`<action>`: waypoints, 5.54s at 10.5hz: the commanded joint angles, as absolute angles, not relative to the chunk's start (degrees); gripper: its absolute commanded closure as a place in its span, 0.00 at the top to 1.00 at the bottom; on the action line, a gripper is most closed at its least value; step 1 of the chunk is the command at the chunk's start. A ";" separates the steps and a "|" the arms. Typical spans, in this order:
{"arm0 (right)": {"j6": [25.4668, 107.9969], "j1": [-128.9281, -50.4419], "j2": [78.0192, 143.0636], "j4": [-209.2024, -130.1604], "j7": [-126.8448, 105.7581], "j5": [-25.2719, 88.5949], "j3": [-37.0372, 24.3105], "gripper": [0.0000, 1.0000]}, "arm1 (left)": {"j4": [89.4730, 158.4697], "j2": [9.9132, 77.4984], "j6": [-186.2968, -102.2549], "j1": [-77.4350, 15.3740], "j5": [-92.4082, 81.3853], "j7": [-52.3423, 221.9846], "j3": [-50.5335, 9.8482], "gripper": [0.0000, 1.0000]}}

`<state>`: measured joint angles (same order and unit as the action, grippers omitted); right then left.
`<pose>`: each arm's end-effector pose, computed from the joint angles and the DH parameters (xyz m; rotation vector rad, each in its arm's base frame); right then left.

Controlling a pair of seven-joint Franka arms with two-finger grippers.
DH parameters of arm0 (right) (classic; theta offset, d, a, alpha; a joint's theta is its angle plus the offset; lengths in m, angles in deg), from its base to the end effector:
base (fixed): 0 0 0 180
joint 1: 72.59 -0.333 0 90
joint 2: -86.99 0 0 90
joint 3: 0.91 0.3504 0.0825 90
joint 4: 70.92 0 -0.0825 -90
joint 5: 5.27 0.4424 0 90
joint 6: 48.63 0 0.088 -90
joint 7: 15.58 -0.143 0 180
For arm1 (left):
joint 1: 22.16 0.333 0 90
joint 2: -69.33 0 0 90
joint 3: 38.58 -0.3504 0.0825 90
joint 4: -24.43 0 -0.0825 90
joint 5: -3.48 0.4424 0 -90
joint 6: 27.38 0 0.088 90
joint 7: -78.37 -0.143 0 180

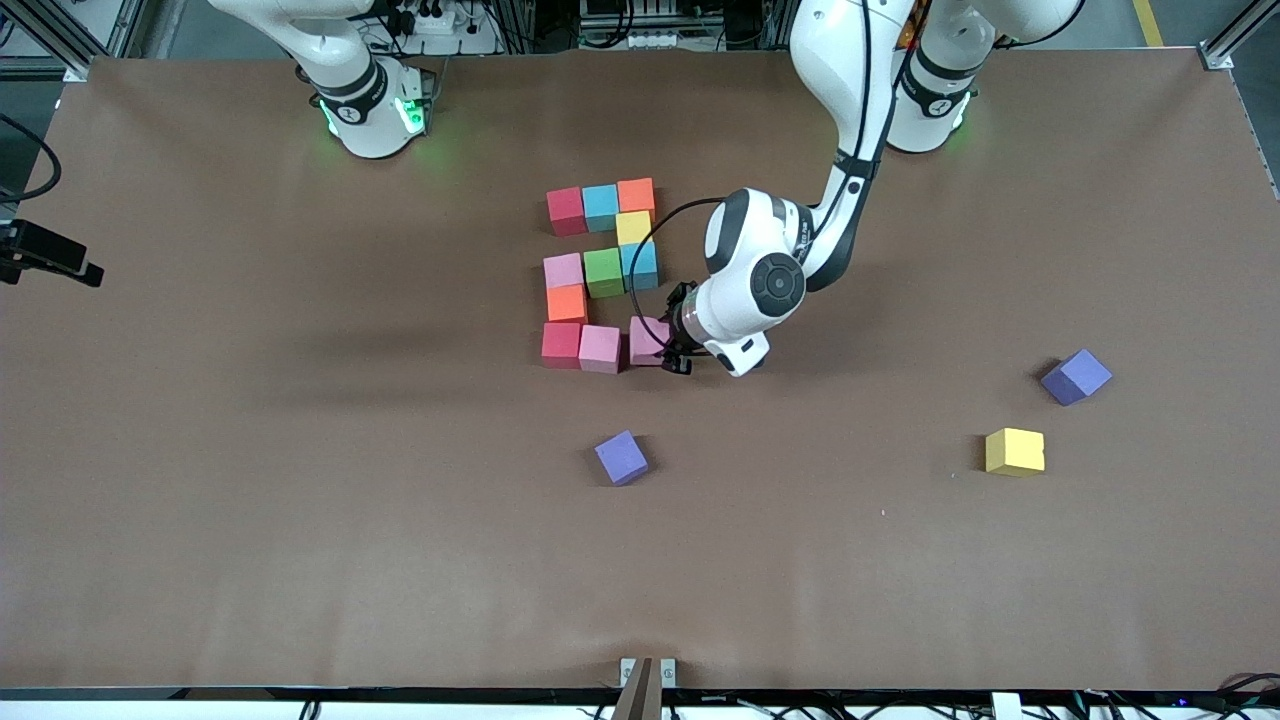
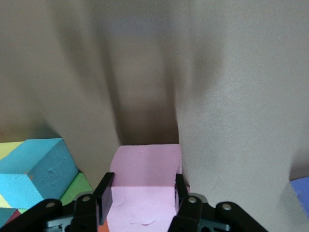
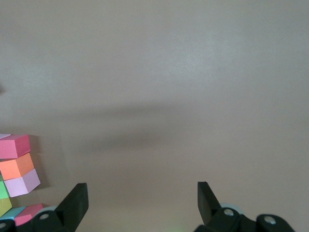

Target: Form number 2 with 11 blocks

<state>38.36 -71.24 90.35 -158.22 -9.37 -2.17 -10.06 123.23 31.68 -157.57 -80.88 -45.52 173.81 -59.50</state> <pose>0.6162 -0.1033 0.6076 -3.0848 0.1138 0.0867 0.5431 -0.4942 0.1759 2.1351 2.0265 -0.5777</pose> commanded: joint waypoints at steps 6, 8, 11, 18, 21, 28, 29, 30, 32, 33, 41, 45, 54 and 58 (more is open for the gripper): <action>37.33 -70.92 91.56 -154.15 -10.39 -2.20 -9.88 1.00 | 121.91 30.30 -156.84 -82.01 -46.18 175.49 -59.94 0.00; 36.98 -71.00 91.38 -153.28 -10.56 -2.89 -9.71 1.00 | 121.91 29.78 -156.84 -82.01 -46.09 175.84 -59.94 0.00; 34.96 -70.30 90.86 -153.19 -19.34 -3.16 -4.18 1.00 | 121.82 29.51 -156.84 -82.01 -46.18 175.75 -59.94 0.00; 34.70 -68.46 92.09 -149.67 -18.74 -3.78 -3.29 1.00 | 120.15 28.55 -156.84 -82.01 -46.62 175.93 -59.94 0.00; 34.70 -68.54 92.09 -149.67 -18.65 -3.08 -3.29 1.00 | 119.18 27.76 -156.84 -81.92 -46.44 175.40 -60.03 0.00; 34.70 -68.63 92.00 -149.50 -18.04 -2.64 -3.81 1.00 | 118.57 27.23 -156.84 -81.92 -45.30 173.13 -60.11 0.00; 34.70 -68.63 92.00 -149.50 -17.78 -2.72 -3.81 1.00 | 118.22 27.23 -156.84 -81.92 -44.86 172.86 -60.11 0.00; 34.70 -68.63 92.00 -149.50 -17.77 -2.64 -3.81 1.00 | 118.04 27.05 -156.84 -81.92 -44.51 172.85 -60.11 0.00; 34.70 -68.63 92.00 -149.50 -17.77 -2.64 -3.90 1.00 | 117.42 26.79 -156.84 -81.92 -44.51 172.85 -60.11 0.00; 34.70 -68.63 92.00 -149.50 -17.08 -2.72 -3.90 1.00 | 117.42 26.79 -156.84 -81.92 -44.51 172.85 -60.11 0.00; 34.70 -68.63 92.00 -149.50 -15.58 -2.81 -4.52 1.00 | 117.34 26.35 -156.84 -81.66 -44.77 173.29 -60.11 0.00; 34.70 -68.72 92.00 -149.50 -15.58 -2.81 -4.52 1.00 | 117.25 26.26 -156.84 -81.66 -45.12 173.64 -60.11 0.00; 34.78 -68.63 92.09 -149.50 -15.66 -2.90 -4.43 1.00 | 117.07 26.26 -156.84 -81.75 -44.77 173.56 -60.11 1.00; 34.87 -68.81 92.09 -149.50 -15.75 -2.90 -4.34 1.00 | 116.02 26.87 -156.75 -81.66 -44.51 173.64 -60.20 1.00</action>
